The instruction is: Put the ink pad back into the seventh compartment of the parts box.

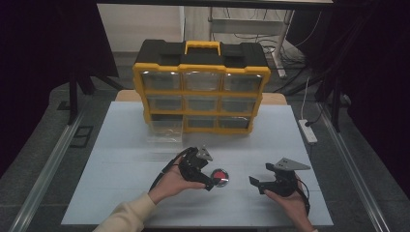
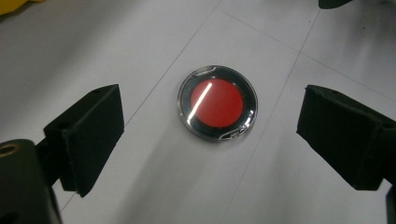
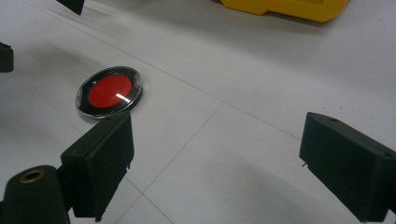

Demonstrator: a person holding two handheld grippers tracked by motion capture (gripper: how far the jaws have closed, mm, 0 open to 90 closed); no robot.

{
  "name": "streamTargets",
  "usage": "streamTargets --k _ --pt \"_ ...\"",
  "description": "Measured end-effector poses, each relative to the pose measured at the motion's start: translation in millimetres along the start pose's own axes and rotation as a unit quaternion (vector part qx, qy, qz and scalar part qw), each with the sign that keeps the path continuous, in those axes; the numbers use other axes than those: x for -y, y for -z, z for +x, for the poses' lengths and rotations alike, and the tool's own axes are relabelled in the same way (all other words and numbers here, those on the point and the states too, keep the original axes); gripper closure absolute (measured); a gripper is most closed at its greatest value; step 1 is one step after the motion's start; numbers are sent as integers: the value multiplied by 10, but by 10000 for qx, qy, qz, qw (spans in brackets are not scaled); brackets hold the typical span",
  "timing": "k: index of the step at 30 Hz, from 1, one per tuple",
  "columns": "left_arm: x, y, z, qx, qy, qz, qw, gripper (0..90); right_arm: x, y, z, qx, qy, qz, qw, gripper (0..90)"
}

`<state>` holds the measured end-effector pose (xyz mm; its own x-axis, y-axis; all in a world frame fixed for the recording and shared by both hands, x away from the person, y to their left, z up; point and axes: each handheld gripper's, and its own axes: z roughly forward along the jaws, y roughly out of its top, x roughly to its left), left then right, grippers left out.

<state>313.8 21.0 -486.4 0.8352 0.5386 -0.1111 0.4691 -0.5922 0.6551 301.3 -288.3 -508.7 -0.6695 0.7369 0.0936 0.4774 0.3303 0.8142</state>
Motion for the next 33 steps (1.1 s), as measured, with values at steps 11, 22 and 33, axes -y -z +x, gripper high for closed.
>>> streamTargets --k 11,22,33 --pt "-57 -215 -19 101 -83 275 9995 78 1 5 -8 -24 -15 -2 10000 104" --pt "-109 -446 -49 92 -197 460 9987 78 10 6 -30 37 -66 42 10000 105" --pt "-116 -592 -47 -2 -170 573 9982 81 14 8 -41 66 -69 61 9999 105"
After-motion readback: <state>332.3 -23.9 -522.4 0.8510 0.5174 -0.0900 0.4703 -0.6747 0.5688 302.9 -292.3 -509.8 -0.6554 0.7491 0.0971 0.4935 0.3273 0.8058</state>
